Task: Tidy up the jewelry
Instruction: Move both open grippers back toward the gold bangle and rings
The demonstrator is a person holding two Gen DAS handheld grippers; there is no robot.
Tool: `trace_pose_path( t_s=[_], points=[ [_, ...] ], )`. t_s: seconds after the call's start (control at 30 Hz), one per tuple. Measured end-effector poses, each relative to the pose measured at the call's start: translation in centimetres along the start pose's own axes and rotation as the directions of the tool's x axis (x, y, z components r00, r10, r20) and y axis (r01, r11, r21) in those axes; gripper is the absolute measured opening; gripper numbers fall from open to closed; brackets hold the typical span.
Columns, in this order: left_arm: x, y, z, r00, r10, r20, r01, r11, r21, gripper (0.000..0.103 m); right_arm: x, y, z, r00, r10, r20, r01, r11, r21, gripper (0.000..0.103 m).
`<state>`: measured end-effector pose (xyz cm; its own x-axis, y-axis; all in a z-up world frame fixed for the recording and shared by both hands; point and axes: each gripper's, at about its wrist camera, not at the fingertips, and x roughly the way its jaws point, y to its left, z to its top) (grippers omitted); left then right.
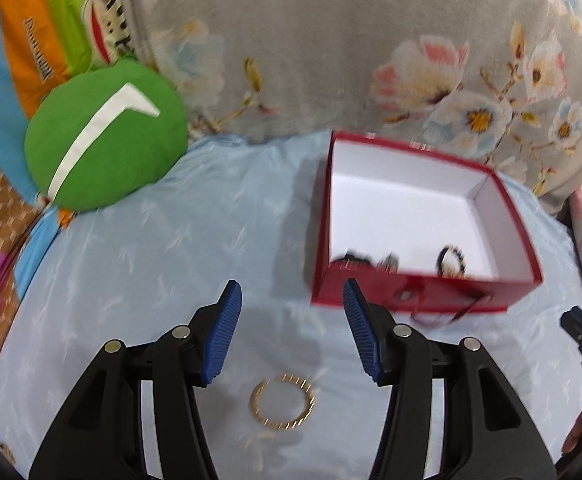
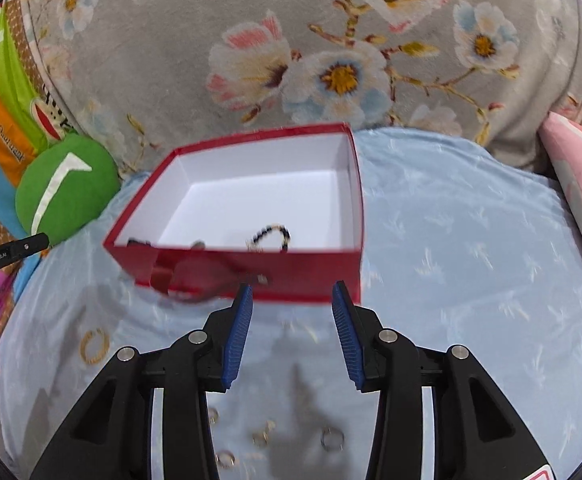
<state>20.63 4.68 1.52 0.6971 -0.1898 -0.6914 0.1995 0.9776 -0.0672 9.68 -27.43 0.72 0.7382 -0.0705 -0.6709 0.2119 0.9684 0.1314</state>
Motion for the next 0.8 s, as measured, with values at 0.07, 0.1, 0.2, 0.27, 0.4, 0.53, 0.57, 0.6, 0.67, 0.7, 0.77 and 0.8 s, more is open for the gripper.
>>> trace_pose_path(
  t_s=[0.07, 0.1, 0.2, 0.27, 0.4, 0.53, 0.57, 0.6, 0.67, 0.7, 0.77, 0.8],
  points=[
    [0.6, 0.6, -2.1, 0.999, 0.016, -0.045, -0.016, 1.0, -0.001, 0.051, -0.4, -0.4, -1.8, 1.0, -0.014, -0.024, 0.014, 1.0, 0.006, 0.04],
    [0.8, 0.7, -3.0, 0.998, 0.023, -0.066, -0.023, 1.0, -0.001, 0.051, -0.5, -0.7, -2.6, 0.999, -0.018, -0.04, 0.019, 1.0, 0.014, 0.04],
    [2.0, 1.3, -5.8, 0.989, 0.055, -0.14, -0.057, 0.998, -0.009, 0.051, -0.7, -1.6, -5.0, 0.996, -0.032, -0.082, 0.035, 0.999, 0.037, 0.04],
    [2.7, 1.6, -7.5, 0.982, 0.063, -0.177, -0.068, 0.997, -0.022, 0.051, -0.5, -2.2, -6.5, 0.993, -0.045, -0.111, 0.051, 0.997, 0.052, 0.041],
    [3.8, 2.0, -9.9, 0.971, 0.062, -0.232, -0.075, 0.996, -0.05, 0.051, 0.2, -3.0, -9.0, 0.986, -0.045, -0.162, 0.059, 0.995, 0.079, 0.041],
    [4.3, 1.9, -11.3, 0.968, 0.071, -0.242, -0.093, 0.992, -0.082, 0.064, 1.0, -2.6, -10.5, 0.981, -0.055, -0.187, 0.067, 0.996, 0.06, 0.041],
    [4.4, 1.8, -11.5, 0.968, 0.078, -0.239, -0.102, 0.991, -0.087, 0.068, 1.2, -2.5, -10.6, 0.98, -0.056, -0.191, 0.068, 0.996, 0.057, 0.041],
    [4.4, 1.7, -11.7, 0.968, 0.08, -0.239, -0.104, 0.991, -0.089, 0.07, 1.4, -2.4, -10.8, 0.979, -0.055, -0.194, 0.067, 0.996, 0.058, 0.041],
    [4.7, 1.3, -12.0, 0.966, 0.078, -0.248, -0.101, 0.991, -0.084, 0.071, 1.7, -2.4, -11.1, 0.978, -0.053, -0.2, 0.066, 0.996, 0.061, 0.041],
    [4.9, 1.2, -12.0, 0.964, 0.08, -0.253, -0.103, 0.991, -0.08, 0.071, 1.8, -2.4, -11.1, 0.978, -0.052, -0.202, 0.066, 0.996, 0.063, 0.041],
    [5.4, 0.9, -12.2, 0.963, 0.08, -0.256, -0.103, 0.991, -0.079, 0.071, 2.0, -2.3, -11.2, 0.977, -0.051, -0.207, 0.065, 0.996, 0.065, 0.041],
    [5.6, 0.8, -12.2, 0.964, 0.083, -0.253, -0.105, 0.991, -0.078, 0.071, 2.0, -2.3, -11.3, 0.977, -0.051, -0.208, 0.066, 0.996, 0.066, 0.041]
  ],
)
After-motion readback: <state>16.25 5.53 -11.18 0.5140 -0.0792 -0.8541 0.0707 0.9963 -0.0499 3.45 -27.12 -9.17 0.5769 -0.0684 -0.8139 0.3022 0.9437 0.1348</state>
